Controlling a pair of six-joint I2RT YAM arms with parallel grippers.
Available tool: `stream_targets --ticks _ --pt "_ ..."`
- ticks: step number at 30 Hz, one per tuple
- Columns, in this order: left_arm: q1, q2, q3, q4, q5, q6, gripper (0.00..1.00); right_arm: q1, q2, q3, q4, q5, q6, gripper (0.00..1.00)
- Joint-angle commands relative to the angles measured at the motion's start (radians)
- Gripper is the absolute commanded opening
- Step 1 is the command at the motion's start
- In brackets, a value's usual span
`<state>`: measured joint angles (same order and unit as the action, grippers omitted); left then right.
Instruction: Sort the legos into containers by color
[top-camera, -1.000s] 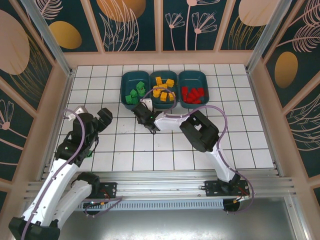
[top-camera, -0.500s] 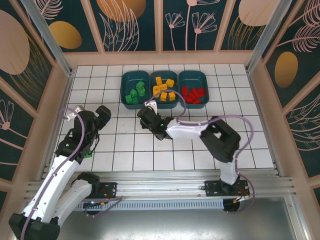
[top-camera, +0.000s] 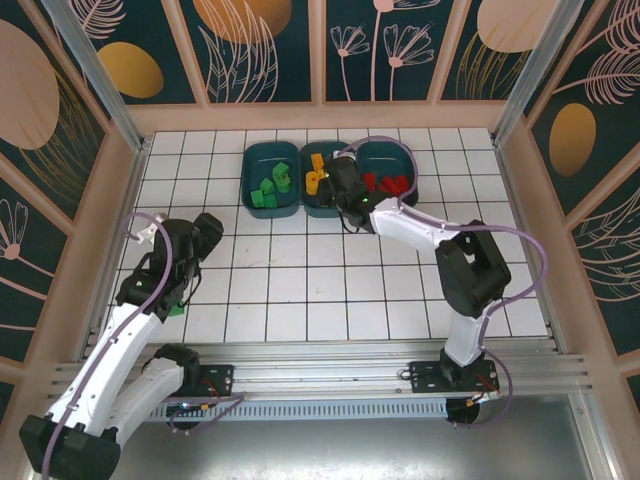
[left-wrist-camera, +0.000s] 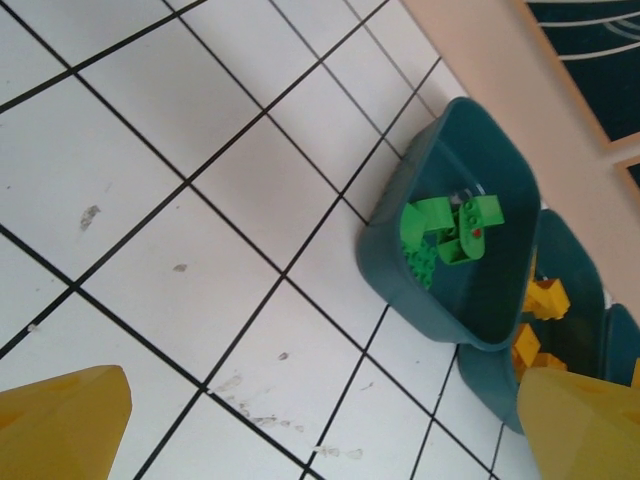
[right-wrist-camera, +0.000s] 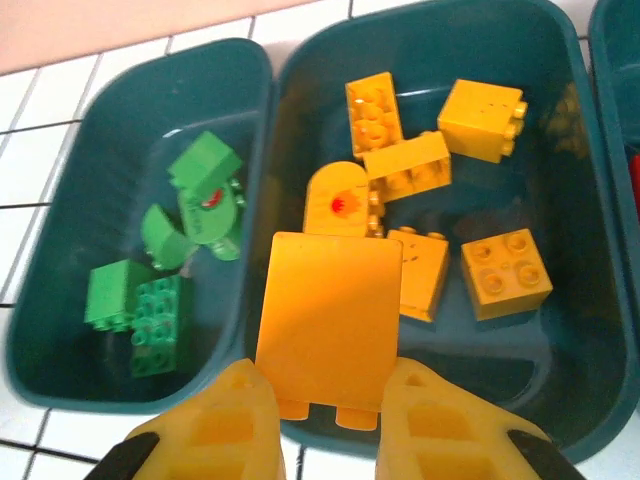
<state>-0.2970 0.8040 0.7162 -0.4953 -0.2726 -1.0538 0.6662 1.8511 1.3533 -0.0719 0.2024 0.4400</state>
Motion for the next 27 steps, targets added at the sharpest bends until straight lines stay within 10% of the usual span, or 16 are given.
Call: stream_targets --ticks 1,7,17,27 --pt "0.003 0.018 0.022 -0.030 0.010 -0.016 0.98 -0.032 0.031 0.068 -0.041 -0.063 -0.035 0.16" --pt "0.003 0.034 0.026 -0.056 -0.003 -0.040 0.98 -0.057 0.019 0.110 -0.065 -0.080 -0.032 0.46" --pt "0.002 -0.031 -0.019 -0.050 0.013 -0.177 0.98 -0.049 -0.039 0.080 -0.089 -0.072 -0.039 0.49" --pt "0.002 0.132 0.007 -0.278 0.008 -0.714 0.93 -0.015 -0.133 -0.022 -0.163 -0.108 -0.042 0.51"
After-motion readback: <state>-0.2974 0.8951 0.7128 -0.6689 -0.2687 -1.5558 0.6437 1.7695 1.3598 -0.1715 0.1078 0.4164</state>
